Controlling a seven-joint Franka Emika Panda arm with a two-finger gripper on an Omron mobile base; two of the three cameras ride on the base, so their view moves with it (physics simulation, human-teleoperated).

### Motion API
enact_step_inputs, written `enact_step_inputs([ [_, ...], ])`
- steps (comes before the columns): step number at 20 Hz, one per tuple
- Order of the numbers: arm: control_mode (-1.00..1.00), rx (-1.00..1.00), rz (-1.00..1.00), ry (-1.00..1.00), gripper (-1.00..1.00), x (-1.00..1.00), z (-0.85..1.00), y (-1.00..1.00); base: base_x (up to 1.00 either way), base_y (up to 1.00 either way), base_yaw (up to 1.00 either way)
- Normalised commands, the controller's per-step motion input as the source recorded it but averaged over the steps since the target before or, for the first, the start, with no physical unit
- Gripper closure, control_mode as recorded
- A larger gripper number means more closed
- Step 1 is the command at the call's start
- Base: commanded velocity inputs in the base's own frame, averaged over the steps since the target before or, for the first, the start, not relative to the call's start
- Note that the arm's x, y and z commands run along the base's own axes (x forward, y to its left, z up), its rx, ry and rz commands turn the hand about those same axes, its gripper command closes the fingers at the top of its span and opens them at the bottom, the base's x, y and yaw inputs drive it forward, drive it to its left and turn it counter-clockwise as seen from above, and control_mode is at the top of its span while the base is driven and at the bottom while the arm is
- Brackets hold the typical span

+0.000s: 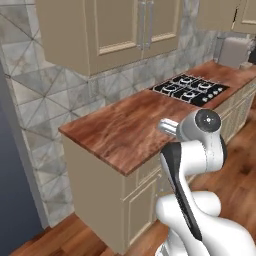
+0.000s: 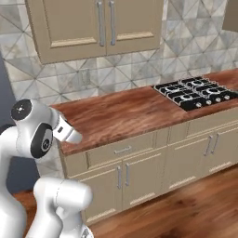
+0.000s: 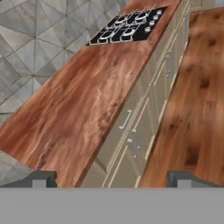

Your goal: Pick the avocado and bread from the counter and place them on the plate. Then pick the jam from the cabinet and place it next to the plate. Lastly close the cabinet door.

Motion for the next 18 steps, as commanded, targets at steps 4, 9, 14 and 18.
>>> enact_step_inputs([
  [4, 1.00, 0.00, 0.00, 0.00, -1.00, 0.00, 0.00, 0.00, 0.15, -1.00, 0.16],
  [9, 1.00, 0.00, 0.00, 0.00, -1.00, 0.00, 0.00, 0.00, 0.17, -1.00, 0.15],
  [14, 1.00, 0.00, 0.00, 0.00, -1.00, 0.00, 0.00, 0.00, 0.21, -1.00, 0.13],
  [18, 1.00, 0.00, 0.00, 0.00, -1.00, 0.00, 0.00, 0.00, 0.19, -1.00, 0.13],
])
